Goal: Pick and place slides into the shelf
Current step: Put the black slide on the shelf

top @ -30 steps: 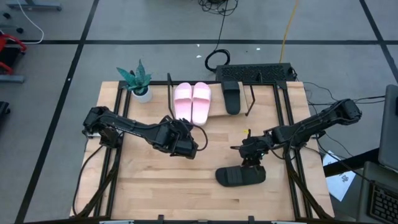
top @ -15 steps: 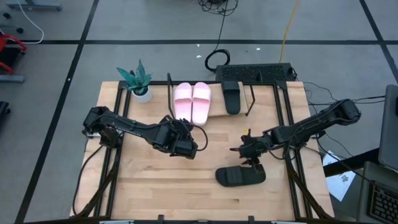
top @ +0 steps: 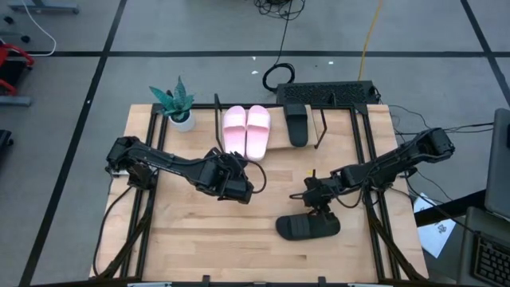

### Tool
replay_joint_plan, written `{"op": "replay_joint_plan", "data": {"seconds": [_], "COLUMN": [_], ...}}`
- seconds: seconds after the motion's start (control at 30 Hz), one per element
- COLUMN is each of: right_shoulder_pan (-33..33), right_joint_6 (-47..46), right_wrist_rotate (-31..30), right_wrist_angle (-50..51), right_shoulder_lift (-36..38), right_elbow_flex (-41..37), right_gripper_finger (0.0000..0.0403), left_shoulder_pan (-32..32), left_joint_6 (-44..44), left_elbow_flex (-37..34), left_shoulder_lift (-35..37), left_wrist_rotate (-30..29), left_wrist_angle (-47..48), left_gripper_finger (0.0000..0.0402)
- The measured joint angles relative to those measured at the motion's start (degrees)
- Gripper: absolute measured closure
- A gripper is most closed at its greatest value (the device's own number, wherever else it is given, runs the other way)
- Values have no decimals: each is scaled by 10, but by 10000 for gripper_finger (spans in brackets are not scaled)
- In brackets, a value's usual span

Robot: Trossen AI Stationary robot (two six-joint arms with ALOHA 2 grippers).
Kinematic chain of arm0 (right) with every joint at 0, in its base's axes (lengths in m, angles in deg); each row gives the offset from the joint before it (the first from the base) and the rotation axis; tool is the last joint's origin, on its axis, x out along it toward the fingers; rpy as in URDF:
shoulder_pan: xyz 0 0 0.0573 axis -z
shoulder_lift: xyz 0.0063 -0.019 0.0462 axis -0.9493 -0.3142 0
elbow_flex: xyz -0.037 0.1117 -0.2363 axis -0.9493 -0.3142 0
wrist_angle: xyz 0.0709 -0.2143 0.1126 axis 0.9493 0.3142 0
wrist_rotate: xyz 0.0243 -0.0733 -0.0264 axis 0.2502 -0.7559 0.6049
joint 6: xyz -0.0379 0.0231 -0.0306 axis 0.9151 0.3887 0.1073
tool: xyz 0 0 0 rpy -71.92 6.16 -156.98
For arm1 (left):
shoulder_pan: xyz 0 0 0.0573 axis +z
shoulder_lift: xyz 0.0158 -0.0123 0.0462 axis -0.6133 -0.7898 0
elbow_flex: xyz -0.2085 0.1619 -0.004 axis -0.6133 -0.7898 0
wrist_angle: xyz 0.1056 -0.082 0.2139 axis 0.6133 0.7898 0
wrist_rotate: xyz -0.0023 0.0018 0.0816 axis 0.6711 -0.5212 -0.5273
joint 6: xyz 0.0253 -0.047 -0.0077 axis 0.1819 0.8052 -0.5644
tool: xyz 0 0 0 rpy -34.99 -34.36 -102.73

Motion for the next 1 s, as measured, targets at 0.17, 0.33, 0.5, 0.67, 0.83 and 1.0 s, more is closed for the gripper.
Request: {"op": "replay_joint_plan", "data": {"seconds": [0.17,0.33,0.5,0.67,0.83,1.0], "right_shoulder_pan": [0,-1,-1,-1,-1,-1], "right_joint_6": [0,-5,-5,-15,-20,-21], "right_wrist_rotate": [9,47,62,62,61,39], "right_wrist_angle": [-24,-30,-28,-47,-81,-116], "right_shoulder_lift": [0,0,0,0,0,0], "right_elbow_flex": [0,0,0,0,0,0], "right_gripper_finger": [261,261,261,261,261,261], "left_shoulder_pan": [0,3,9,14,16,15], "left_joint_6": [2,1,1,-2,-2,-2], "left_elbow_flex": [0,0,0,0,0,0], "left_shoulder_lift": [0,0,0,0,0,0], "left_wrist_rotate": [0,0,0,-1,-1,-1], "left_wrist_angle": [0,0,0,0,0,0], "left_gripper_finger": [165,165,165,165,165,165]}}
